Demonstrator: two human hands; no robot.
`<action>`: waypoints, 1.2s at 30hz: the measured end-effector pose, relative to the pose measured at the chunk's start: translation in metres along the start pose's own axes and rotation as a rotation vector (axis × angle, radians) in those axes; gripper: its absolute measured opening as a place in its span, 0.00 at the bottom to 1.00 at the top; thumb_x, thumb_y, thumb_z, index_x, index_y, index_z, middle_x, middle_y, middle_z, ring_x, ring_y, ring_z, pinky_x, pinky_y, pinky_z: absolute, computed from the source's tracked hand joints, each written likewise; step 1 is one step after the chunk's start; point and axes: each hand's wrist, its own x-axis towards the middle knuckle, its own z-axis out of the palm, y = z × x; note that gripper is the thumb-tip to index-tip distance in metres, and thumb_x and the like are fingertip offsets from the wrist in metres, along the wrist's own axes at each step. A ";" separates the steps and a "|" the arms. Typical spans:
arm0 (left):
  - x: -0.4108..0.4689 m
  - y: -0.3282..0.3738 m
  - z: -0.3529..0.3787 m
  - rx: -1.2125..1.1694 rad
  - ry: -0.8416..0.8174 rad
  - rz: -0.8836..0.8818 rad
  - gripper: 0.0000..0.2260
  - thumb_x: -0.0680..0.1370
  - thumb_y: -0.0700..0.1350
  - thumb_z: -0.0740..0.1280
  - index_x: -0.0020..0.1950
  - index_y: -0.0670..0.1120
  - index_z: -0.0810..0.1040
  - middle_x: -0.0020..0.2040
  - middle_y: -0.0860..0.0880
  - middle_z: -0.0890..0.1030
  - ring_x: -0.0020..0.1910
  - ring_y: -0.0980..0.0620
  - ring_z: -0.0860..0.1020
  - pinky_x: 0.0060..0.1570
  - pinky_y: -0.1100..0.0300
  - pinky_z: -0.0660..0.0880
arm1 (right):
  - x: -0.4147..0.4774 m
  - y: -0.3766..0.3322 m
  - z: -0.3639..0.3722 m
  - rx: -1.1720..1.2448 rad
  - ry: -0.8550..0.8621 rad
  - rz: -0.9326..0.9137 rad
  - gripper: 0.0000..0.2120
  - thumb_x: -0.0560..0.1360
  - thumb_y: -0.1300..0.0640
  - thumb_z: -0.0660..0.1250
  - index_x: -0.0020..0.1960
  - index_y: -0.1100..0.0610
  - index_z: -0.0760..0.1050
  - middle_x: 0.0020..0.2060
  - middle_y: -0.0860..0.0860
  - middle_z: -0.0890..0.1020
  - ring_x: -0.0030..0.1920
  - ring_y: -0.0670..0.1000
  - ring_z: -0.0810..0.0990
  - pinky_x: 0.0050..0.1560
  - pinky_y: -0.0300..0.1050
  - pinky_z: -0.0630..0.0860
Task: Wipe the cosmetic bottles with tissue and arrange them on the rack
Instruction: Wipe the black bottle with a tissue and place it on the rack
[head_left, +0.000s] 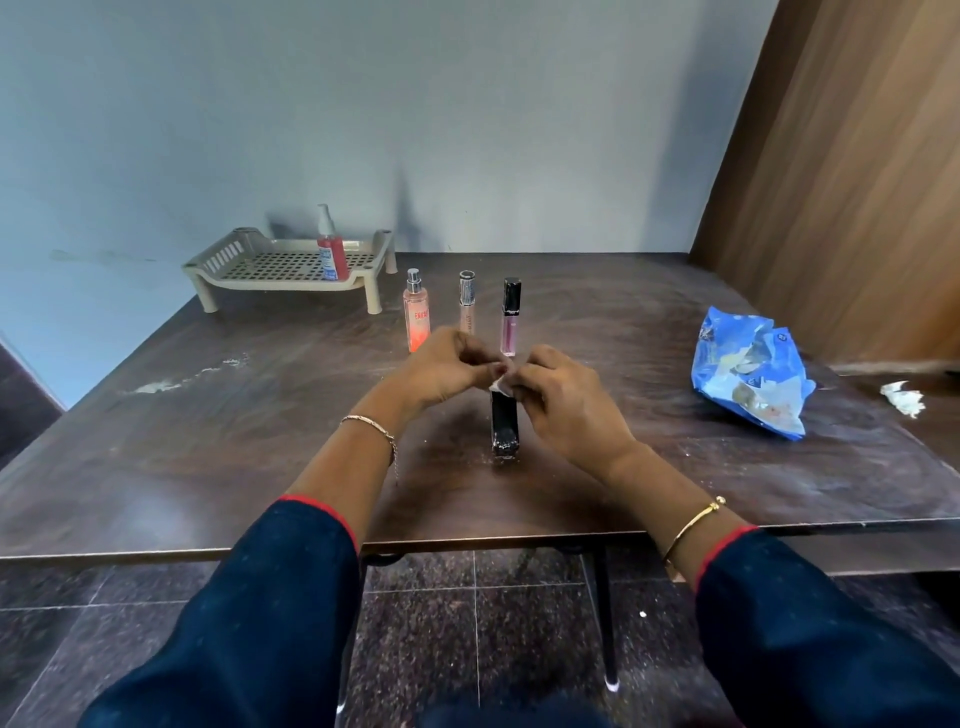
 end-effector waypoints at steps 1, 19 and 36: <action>0.000 0.002 -0.002 -0.041 0.010 -0.003 0.08 0.73 0.35 0.71 0.51 0.36 0.82 0.41 0.44 0.83 0.36 0.60 0.81 0.42 0.68 0.77 | 0.002 0.000 -0.001 0.000 0.002 -0.001 0.06 0.72 0.66 0.67 0.46 0.59 0.80 0.41 0.55 0.77 0.38 0.57 0.78 0.37 0.49 0.76; -0.027 0.019 -0.004 -0.047 0.145 0.111 0.07 0.73 0.40 0.72 0.51 0.44 0.83 0.46 0.49 0.84 0.42 0.61 0.81 0.49 0.68 0.77 | -0.013 -0.011 -0.007 -0.003 -0.014 -0.057 0.05 0.72 0.66 0.68 0.46 0.61 0.80 0.42 0.53 0.78 0.39 0.56 0.78 0.37 0.53 0.77; -0.030 0.003 0.019 -0.351 0.028 -0.138 0.04 0.71 0.33 0.72 0.45 0.36 0.81 0.33 0.47 0.82 0.33 0.56 0.80 0.41 0.63 0.79 | -0.028 -0.014 -0.024 0.040 -0.108 0.055 0.06 0.70 0.65 0.70 0.45 0.56 0.81 0.42 0.50 0.79 0.40 0.52 0.79 0.40 0.44 0.74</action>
